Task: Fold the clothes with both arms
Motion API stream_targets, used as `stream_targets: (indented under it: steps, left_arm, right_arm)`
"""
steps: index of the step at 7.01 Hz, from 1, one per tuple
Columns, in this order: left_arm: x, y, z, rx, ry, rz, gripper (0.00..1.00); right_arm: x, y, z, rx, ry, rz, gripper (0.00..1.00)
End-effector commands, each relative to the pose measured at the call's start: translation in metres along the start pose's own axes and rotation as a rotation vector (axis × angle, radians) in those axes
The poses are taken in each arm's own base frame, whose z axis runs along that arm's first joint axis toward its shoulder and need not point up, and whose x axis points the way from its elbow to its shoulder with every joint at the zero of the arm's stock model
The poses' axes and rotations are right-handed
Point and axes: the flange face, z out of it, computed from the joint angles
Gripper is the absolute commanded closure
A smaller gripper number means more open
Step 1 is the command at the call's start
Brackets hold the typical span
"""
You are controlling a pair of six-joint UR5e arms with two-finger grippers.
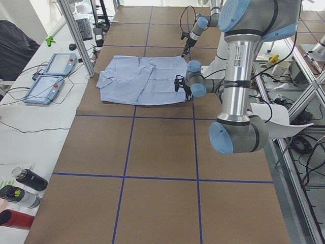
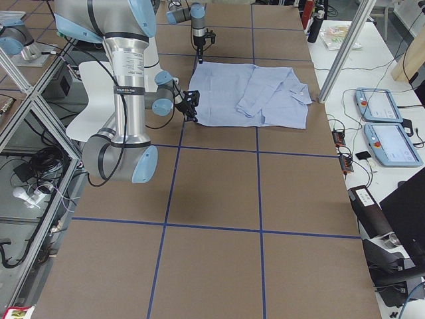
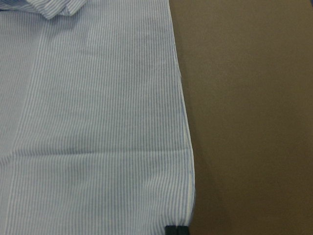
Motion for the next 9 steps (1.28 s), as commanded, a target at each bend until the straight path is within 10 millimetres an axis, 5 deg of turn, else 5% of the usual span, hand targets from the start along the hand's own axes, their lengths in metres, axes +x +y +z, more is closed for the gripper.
stream_targets:
  steps: [1, 4, 5, 6, 7, 8, 9]
  left_arm:
    - [0.016, 0.011, -0.055, -0.041, 0.052, 0.008, 1.00]
    - [0.034, 0.053, -0.203, -0.196, 0.124, 0.022, 1.00]
    - [0.036, 0.054, -0.220, -0.215, 0.147, 0.024, 1.00]
    - [0.038, 0.043, -0.206, -0.203, 0.127, 0.017, 1.00]
    - [0.048, 0.012, -0.189, -0.147, 0.116, -0.017, 1.00]
    - [0.059, -0.033, -0.175, -0.076, 0.101, -0.061, 1.00]
    - [0.061, -0.089, -0.160, -0.001, 0.067, -0.083, 1.00]
  right_arm:
    - [0.001, -0.035, -0.072, -0.054, -0.008, 0.027, 1.00]
    - [0.023, -0.070, -0.224, -0.220, -0.015, 0.028, 1.00]
    - [0.022, -0.083, -0.230, -0.236, -0.016, 0.061, 1.00]
    - [0.008, -0.095, -0.211, -0.200, -0.006, -0.013, 1.00]
    - [-0.025, -0.120, -0.170, -0.140, 0.008, -0.050, 1.00]
    - [-0.053, -0.158, -0.131, -0.088, 0.039, -0.045, 1.00]
    - [-0.047, -0.201, -0.102, -0.059, 0.103, -0.081, 1.00]
